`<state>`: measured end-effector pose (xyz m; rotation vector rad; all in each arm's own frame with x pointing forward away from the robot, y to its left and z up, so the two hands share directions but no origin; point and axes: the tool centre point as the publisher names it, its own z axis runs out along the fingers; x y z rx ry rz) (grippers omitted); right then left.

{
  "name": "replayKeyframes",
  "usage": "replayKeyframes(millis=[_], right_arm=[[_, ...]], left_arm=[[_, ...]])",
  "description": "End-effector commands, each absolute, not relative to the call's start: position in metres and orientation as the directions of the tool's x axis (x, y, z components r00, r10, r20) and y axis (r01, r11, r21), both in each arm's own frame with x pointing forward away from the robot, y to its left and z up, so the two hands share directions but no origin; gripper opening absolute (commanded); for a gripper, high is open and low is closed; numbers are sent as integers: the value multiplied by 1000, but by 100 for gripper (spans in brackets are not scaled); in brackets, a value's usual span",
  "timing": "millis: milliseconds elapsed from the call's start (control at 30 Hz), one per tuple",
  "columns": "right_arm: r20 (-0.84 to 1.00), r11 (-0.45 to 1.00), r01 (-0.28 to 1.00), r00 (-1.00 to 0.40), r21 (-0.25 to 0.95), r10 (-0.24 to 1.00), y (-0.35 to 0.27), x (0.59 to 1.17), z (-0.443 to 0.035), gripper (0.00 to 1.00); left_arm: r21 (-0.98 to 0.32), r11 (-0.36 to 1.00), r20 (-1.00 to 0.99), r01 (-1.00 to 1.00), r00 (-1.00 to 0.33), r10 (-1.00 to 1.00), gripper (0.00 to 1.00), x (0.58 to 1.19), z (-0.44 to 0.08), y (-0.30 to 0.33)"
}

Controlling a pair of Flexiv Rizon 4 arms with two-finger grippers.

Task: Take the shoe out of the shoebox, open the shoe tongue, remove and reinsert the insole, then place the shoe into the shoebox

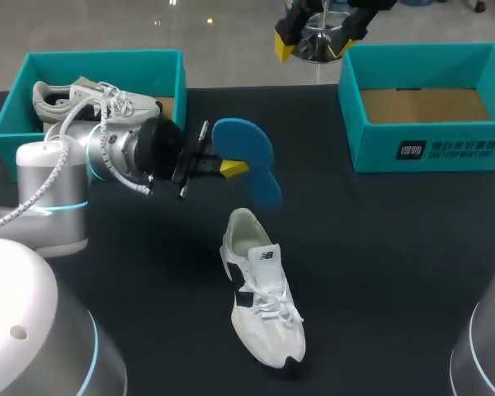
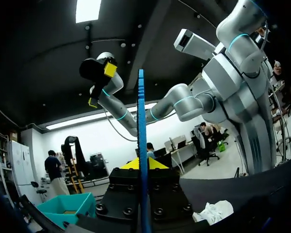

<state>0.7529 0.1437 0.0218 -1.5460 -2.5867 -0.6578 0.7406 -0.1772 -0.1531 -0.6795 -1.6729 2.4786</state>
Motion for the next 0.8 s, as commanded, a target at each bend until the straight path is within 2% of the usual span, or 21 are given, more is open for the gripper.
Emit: replayKeyframes(millis=[33, 133, 500, 633, 800], right_arm=[[261, 408, 853, -495, 325, 829, 145, 754, 22, 100], [261, 408, 853, -495, 325, 829, 145, 754, 22, 100], [261, 408, 853, -495, 325, 829, 145, 754, 22, 100], [261, 408, 853, -495, 325, 829, 145, 754, 22, 100], [261, 408, 853, -495, 325, 829, 145, 754, 22, 100]], left_arm=[[-844, -531, -166, -75, -905, 392, 0, 748, -160, -181], [-832, -536, -98, -142, -914, 394, 0, 748, -154, -178], [-900, -436, -99, -20, -964, 249, 0, 744, -132, -165], [-917, -396, -49, -41, -976, 213, 0, 747, -128, -161], [-859, -389, 266, -334, -939, 218, 0, 754, -120, -155]])
